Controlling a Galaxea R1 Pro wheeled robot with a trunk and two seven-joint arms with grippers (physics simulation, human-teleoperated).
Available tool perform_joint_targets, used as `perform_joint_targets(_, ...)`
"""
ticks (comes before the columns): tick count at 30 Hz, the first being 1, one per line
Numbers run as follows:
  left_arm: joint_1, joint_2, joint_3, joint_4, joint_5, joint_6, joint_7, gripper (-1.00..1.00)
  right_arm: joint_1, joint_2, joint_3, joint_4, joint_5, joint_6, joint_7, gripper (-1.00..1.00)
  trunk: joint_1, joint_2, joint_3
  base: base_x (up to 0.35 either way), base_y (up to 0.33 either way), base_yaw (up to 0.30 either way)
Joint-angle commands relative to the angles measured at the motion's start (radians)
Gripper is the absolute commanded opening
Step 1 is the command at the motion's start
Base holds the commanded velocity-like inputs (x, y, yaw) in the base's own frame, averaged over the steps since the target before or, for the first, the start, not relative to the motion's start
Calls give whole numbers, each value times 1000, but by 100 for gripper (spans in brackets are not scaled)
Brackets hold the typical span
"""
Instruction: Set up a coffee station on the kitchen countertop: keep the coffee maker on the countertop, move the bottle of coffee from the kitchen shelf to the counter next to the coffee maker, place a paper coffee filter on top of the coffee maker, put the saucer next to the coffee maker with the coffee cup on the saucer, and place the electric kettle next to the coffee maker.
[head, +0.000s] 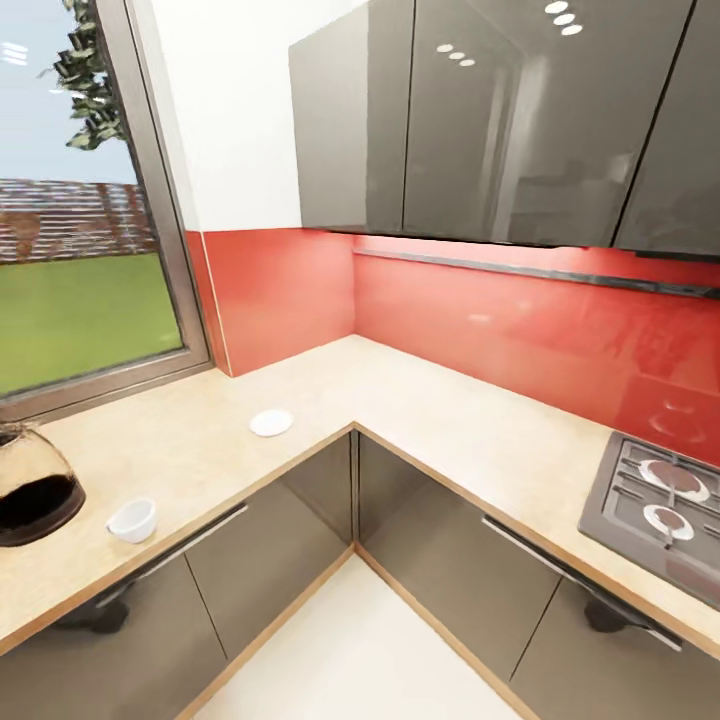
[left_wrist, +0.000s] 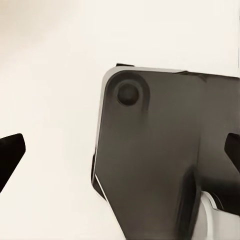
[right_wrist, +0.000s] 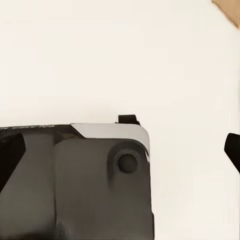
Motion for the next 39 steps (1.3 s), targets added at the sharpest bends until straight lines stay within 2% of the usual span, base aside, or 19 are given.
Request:
perform_joint_targets(1,0,0,-9,-2,7,-2,6,100,-1,0,-8,1,11,-3,-3,100,1,-2,-3,195,-234,244)
perform_joint_targets(19,0,0,-1,-3,18,-2,6,100,-1,0,-8,1,10,-3,-3,100,1,-2,-14,105,-264,244)
perform_joint_targets(33,0,-2,1,-3,16,-2,6,100,-1,0,-8,1,11,-3,-3,100,1,-2,-23,5,-28,244)
perform_joint_targets(39,0,-4,1,-5,17,-2,6,100,-1,1,-8,1,11,-3,-3,100,1,-2,-27,-141,-157,244)
